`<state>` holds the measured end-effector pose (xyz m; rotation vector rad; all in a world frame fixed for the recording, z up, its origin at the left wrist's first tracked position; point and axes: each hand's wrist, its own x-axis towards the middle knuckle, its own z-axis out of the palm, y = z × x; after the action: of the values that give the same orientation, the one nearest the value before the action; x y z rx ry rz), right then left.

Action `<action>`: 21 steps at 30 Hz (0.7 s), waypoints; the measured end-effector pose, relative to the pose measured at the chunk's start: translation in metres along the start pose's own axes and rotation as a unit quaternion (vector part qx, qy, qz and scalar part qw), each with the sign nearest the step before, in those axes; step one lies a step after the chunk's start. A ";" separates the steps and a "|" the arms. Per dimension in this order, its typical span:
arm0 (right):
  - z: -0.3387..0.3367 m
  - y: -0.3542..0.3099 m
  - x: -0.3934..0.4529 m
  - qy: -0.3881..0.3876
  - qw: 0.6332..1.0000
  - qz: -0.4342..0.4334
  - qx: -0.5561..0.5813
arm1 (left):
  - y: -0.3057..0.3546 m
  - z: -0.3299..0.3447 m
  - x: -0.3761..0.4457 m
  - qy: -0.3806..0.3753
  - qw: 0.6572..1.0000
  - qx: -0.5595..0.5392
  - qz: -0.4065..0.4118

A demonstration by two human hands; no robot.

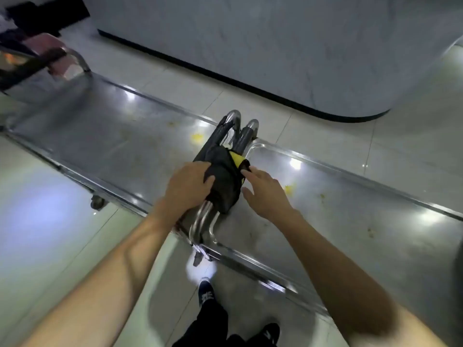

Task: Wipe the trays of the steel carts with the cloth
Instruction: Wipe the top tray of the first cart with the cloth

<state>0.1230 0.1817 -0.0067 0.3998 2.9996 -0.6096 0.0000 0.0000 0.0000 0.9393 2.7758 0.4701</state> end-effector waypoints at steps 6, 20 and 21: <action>0.027 -0.035 0.024 0.012 0.999 0.040 0.025 | -0.024 0.002 0.014 -0.041 0.998 0.017 0.039; 0.056 -0.040 0.042 0.007 0.994 0.098 0.045 | -0.024 0.022 0.017 -0.057 0.995 -0.078 0.026; 0.058 -0.039 0.042 0.000 0.993 0.099 0.057 | -0.023 0.023 0.018 -0.057 0.995 -0.084 0.021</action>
<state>0.0723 0.1343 -0.0492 0.6945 2.8837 -0.7624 -0.0206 -0.0009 -0.0310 0.9565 2.5721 0.6253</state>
